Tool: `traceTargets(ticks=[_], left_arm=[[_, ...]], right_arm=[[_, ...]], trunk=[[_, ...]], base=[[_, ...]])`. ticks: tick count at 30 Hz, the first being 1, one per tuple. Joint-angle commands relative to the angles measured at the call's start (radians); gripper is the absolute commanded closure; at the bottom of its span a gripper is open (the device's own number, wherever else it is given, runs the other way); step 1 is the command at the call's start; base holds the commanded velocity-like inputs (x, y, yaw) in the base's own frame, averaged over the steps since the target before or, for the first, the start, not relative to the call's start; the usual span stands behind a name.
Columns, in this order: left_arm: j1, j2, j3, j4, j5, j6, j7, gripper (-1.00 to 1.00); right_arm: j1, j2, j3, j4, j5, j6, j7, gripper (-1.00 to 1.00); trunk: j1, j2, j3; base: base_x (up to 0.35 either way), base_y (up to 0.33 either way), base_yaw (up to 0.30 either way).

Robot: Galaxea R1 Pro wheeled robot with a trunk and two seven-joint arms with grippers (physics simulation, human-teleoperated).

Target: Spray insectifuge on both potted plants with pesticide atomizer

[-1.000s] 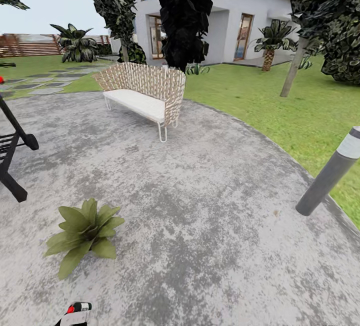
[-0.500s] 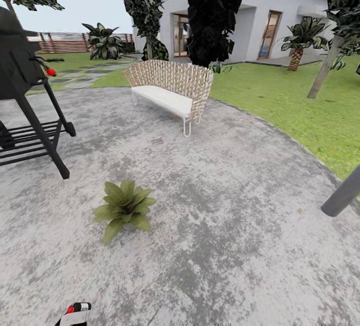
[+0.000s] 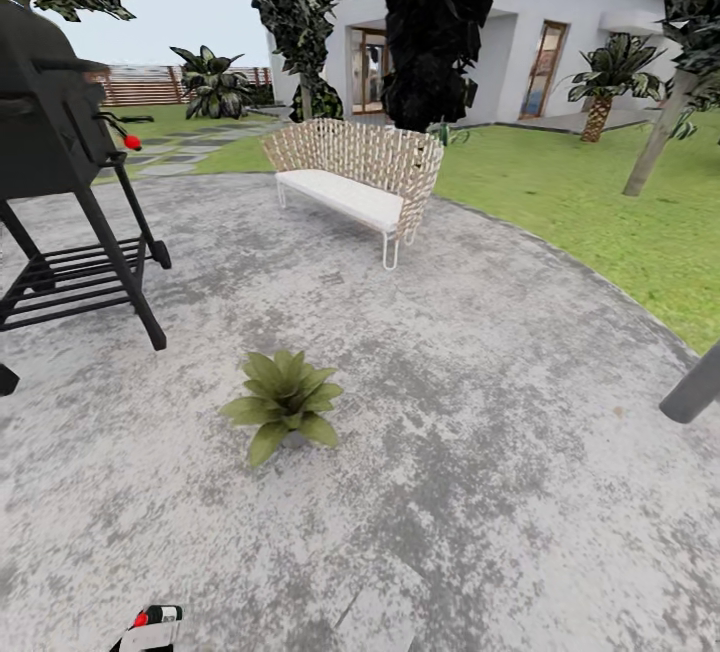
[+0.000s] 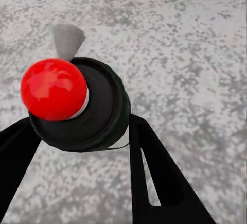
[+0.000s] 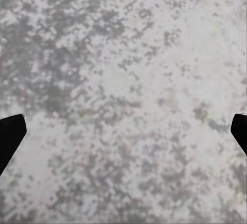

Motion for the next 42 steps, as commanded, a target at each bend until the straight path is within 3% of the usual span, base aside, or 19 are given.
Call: traceTargets(ticks=[1,12,29,42], left_arm=[[-0.001,-0.001,0.007,0.001,-0.003,-0.003,-0.006,1.00],[-0.001,0.002,0.007,0.002,-0.003,-0.003,-0.008,1.00],[-0.001,0.002,0.007,0.001,-0.002,-0.003,-0.008,1.00],[-0.001,0.002,0.007,0.001,-0.002,-0.003,-0.008,1.00]], right_arm=[[-0.001,0.001,-0.009,0.000,0.010,-0.003,0.007,-1.00],[-0.001,0.006,-0.011,-0.001,0.009,-0.003,0.005,-1.00],[-0.001,0.006,-0.011,-0.001,0.008,-0.002,0.005,-1.00],[-0.001,0.007,-0.011,-0.003,0.008,-0.002,0.005,-1.00]], trunk=[[0.000,0.000,-0.001],[0.000,0.000,-0.001],[0.000,0.000,0.006],[0.000,0.000,0.006]], base=[[-0.004,0.304,0.000],[-0.001,0.306,-0.013],[0.000,0.307,-0.227],[0.000,0.307,-0.024]])
